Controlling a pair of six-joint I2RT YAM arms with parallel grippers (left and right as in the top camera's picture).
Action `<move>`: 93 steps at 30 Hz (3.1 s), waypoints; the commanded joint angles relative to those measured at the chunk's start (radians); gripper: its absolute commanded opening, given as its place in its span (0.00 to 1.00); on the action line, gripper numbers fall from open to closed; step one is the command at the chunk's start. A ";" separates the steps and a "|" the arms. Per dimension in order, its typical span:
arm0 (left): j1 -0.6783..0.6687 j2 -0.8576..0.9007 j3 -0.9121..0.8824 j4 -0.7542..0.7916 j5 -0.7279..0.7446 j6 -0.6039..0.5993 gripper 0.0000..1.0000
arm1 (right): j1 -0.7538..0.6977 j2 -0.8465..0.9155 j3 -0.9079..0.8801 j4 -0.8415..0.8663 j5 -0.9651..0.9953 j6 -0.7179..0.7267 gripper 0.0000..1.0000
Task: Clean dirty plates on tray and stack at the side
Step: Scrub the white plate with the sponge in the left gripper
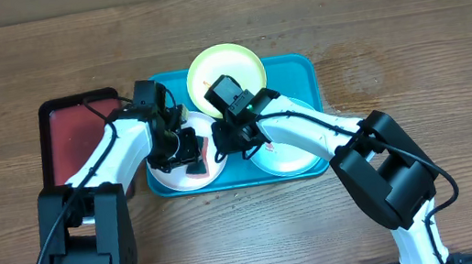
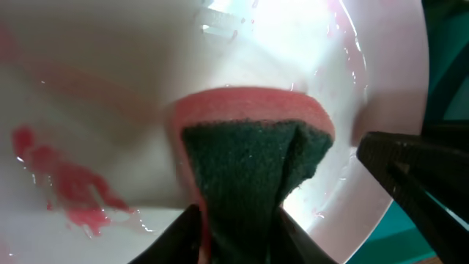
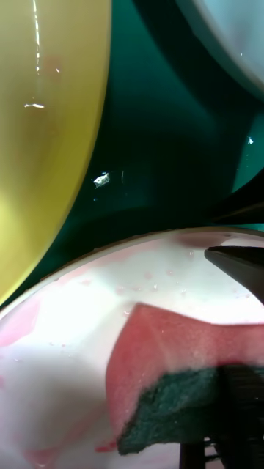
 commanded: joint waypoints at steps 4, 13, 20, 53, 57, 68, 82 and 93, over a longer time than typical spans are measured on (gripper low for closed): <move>-0.006 0.008 -0.004 -0.002 -0.201 -0.046 0.04 | 0.002 0.007 0.020 0.003 0.000 0.003 0.13; -0.006 0.003 0.041 -0.050 -0.642 -0.180 0.04 | 0.002 0.007 0.020 0.003 0.004 0.001 0.13; -0.006 0.003 0.154 -0.086 -0.661 -0.180 0.04 | 0.002 0.007 0.020 0.003 0.003 0.001 0.13; -0.008 0.026 0.043 0.145 -0.104 -0.347 0.04 | 0.002 0.007 0.020 0.003 0.003 0.001 0.13; -0.008 0.026 0.032 0.137 -0.144 -0.312 0.04 | 0.002 0.007 0.020 0.003 0.003 0.001 0.13; 0.004 0.026 0.041 -0.038 -0.617 -0.290 0.04 | 0.002 0.007 0.020 0.003 0.003 0.001 0.14; 0.005 0.029 0.247 -0.068 -0.174 -0.266 0.04 | 0.002 0.007 0.020 0.004 0.007 0.002 0.14; -0.008 0.133 0.222 0.000 -0.027 -0.266 0.04 | 0.002 0.007 0.020 0.007 0.007 0.001 0.14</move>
